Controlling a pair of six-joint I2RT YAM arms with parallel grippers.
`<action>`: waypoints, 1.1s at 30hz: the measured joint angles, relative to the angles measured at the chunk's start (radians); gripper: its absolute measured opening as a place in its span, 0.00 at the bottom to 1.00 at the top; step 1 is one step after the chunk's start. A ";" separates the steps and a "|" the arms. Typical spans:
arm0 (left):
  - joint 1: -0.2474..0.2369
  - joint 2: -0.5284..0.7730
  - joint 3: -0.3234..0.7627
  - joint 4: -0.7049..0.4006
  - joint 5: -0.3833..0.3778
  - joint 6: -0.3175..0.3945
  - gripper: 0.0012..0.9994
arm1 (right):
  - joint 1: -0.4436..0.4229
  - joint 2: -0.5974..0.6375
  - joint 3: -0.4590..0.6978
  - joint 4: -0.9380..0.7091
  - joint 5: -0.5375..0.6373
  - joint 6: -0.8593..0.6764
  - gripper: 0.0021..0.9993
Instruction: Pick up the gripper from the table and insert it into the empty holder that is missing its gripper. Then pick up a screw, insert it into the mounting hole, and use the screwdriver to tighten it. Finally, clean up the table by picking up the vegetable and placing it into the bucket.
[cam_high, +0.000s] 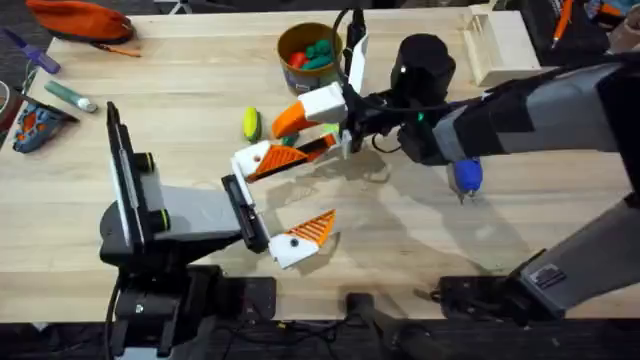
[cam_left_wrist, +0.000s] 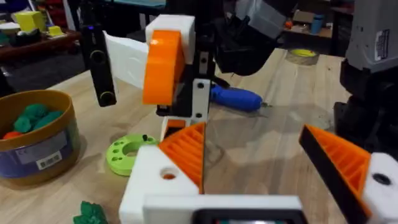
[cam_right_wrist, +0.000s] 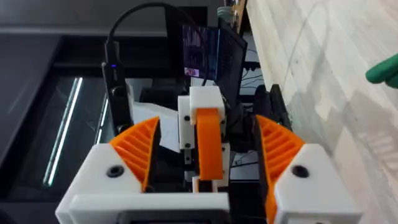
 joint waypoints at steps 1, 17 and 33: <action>0.000 0.000 0.000 0.000 0.000 0.000 0.99 | 0.000 0.000 0.000 0.000 0.002 0.000 0.78; 0.000 0.000 0.000 0.000 0.000 0.000 0.99 | -0.004 0.000 0.000 -0.003 0.006 -0.003 0.78; 0.000 0.000 0.000 0.000 0.000 0.000 0.99 | -0.194 -0.370 0.115 -1.138 0.182 -0.649 0.79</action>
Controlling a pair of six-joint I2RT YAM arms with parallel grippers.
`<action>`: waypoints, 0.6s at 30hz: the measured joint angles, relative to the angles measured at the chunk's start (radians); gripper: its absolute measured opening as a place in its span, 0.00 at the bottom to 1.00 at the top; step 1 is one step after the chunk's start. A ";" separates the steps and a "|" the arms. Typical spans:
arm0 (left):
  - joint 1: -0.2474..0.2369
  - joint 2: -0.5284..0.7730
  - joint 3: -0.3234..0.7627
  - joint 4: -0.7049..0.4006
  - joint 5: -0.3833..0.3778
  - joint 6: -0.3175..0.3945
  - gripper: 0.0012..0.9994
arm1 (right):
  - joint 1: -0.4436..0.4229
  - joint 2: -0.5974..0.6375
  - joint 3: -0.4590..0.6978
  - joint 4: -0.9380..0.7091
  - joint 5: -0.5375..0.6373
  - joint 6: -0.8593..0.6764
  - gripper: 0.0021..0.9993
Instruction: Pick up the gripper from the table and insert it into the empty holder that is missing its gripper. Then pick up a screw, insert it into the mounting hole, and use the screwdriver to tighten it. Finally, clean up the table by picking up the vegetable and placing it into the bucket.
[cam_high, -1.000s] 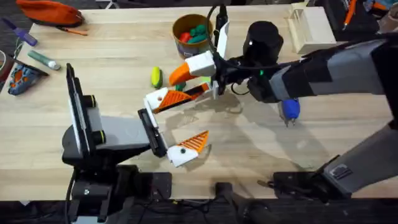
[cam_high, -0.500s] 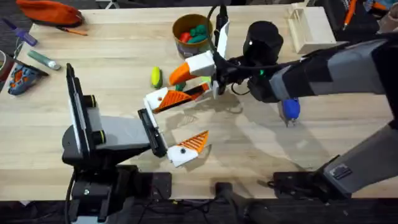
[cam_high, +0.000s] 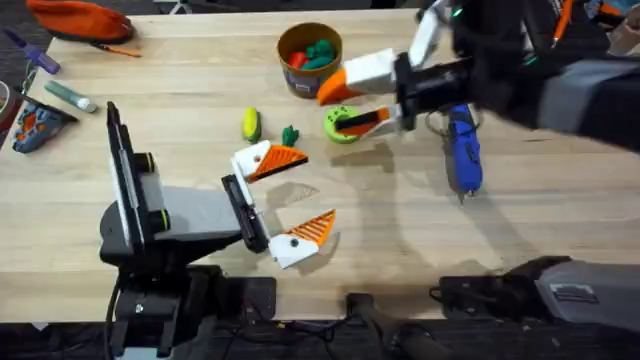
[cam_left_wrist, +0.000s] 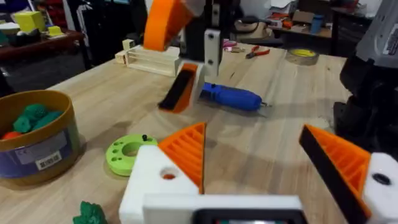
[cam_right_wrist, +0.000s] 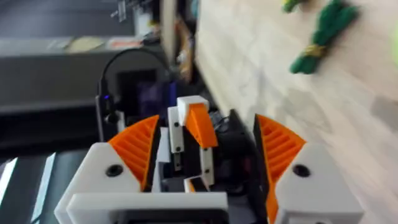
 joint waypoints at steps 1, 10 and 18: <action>0.000 0.000 0.000 0.000 0.000 0.000 0.99 | -0.014 -0.019 0.031 -0.106 0.029 -0.060 0.79; 0.000 0.000 0.000 0.000 0.000 0.000 0.99 | -0.041 -0.054 0.364 -0.754 0.423 -0.438 0.79; 0.000 0.000 0.000 0.000 0.000 0.000 0.99 | 0.018 -0.054 0.570 -1.007 0.840 -0.526 0.79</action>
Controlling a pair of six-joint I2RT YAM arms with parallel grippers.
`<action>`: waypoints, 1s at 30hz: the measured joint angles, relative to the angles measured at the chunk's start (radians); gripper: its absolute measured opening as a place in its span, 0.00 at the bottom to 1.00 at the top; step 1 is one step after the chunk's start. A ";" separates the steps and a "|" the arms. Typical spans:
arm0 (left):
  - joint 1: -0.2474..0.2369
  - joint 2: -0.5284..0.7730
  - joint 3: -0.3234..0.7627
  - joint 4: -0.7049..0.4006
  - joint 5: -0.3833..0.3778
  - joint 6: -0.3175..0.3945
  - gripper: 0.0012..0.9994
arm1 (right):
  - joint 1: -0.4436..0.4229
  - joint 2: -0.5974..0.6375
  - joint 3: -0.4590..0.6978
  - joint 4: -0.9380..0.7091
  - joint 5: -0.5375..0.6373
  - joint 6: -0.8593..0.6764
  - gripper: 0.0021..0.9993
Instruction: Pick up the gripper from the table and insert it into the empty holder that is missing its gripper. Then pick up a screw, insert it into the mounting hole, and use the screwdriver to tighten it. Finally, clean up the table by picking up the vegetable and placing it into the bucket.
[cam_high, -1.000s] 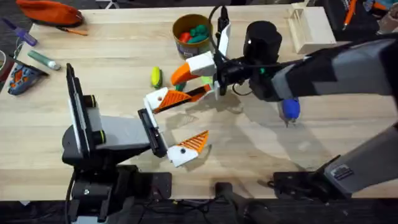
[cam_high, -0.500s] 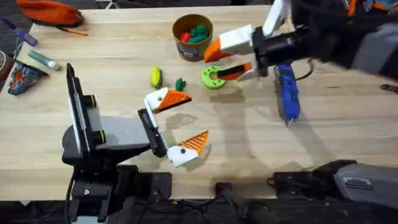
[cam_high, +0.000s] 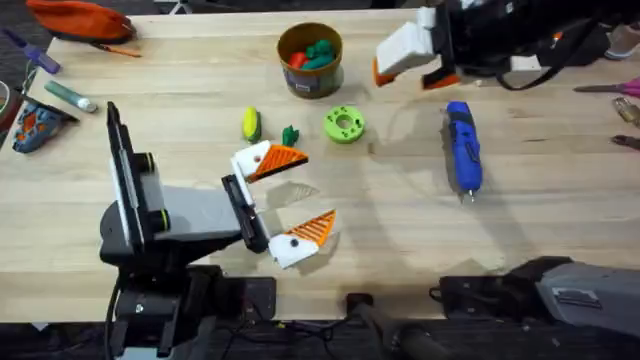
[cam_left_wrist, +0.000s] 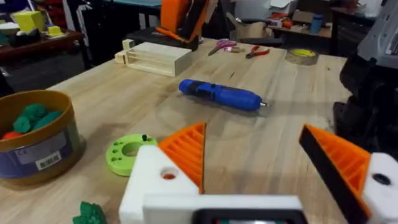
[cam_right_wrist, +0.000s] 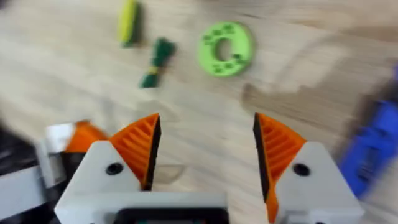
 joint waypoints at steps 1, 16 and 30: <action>0.000 0.000 0.000 0.000 0.000 0.000 0.99 | 0.008 0.000 0.014 -0.021 0.048 -0.002 0.79; 0.000 0.000 0.000 0.000 0.000 0.000 0.99 | 0.140 0.102 0.217 -0.292 0.418 -0.087 0.79; 0.000 0.000 0.000 0.000 0.000 0.000 0.99 | 0.204 0.371 0.231 -0.196 0.436 -0.183 0.79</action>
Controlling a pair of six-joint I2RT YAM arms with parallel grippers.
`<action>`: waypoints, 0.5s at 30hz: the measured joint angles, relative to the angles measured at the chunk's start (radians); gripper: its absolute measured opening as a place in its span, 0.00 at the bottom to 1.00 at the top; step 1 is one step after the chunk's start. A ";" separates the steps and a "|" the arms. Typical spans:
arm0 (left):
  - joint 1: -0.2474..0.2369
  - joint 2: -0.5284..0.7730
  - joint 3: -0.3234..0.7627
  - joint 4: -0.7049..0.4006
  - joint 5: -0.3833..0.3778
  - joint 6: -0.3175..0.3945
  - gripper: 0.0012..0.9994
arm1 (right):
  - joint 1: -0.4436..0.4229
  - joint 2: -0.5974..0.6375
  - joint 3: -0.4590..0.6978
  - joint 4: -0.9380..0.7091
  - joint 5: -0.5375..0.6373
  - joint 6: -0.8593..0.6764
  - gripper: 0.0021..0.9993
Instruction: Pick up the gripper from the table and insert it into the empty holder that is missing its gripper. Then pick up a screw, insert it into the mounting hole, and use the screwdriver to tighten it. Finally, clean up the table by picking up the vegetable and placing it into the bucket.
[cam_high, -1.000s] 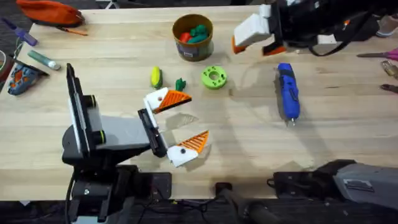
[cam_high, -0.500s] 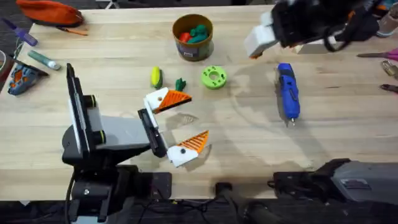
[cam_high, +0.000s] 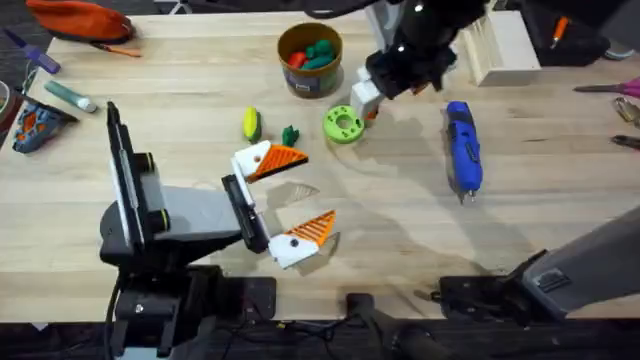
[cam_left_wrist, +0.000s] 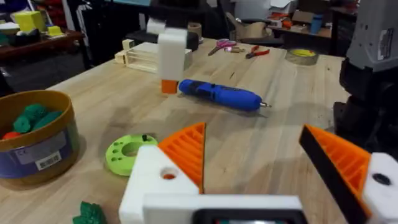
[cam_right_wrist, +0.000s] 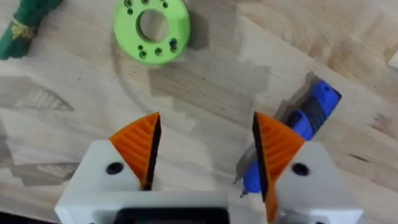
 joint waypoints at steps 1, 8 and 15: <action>0.000 0.000 0.000 0.000 0.000 0.000 0.99 | 0.000 0.012 0.000 0.011 0.000 -0.002 0.79; 0.000 0.000 0.000 0.000 0.000 0.000 0.99 | 0.001 0.098 0.000 0.075 0.000 -0.006 0.76; 0.000 0.000 0.000 0.000 0.000 0.000 0.99 | 0.012 0.162 0.000 0.099 -0.013 -0.006 0.75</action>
